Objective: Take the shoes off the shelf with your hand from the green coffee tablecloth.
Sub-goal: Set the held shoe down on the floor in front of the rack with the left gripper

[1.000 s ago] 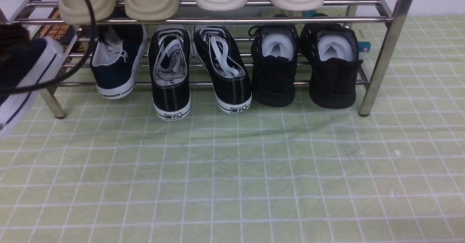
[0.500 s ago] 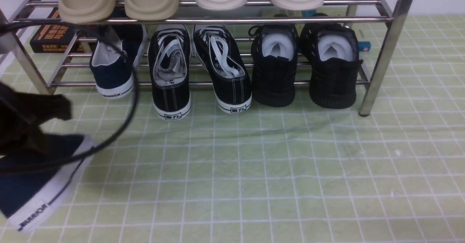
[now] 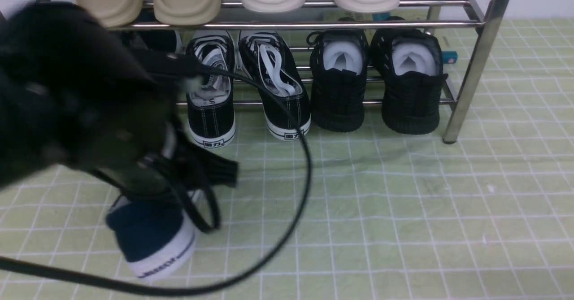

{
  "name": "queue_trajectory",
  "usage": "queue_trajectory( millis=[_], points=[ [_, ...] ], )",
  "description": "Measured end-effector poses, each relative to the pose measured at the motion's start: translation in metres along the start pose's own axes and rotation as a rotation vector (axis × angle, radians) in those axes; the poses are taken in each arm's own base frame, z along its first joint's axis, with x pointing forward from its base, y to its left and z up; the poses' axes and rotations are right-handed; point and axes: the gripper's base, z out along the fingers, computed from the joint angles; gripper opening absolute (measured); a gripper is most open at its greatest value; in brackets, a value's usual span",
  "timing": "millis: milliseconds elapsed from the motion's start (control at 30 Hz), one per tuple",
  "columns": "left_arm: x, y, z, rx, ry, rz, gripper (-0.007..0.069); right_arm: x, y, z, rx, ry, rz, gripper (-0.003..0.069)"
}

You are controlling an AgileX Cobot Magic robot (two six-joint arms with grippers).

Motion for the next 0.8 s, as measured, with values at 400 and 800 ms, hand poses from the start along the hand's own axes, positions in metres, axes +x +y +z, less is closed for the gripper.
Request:
queue_trajectory(
  millis=[400, 800],
  points=[
    [0.036, -0.083, 0.025, 0.012, 0.043, 0.109, 0.0039, 0.000, 0.000, 0.000, 0.000, 0.000, 0.000, 0.0239],
    [0.046, -0.098, 0.042, 0.010, 0.112, 0.091, 0.0122, 0.000, 0.000, 0.000, 0.000, 0.000, 0.000, 0.0239]
  ],
)
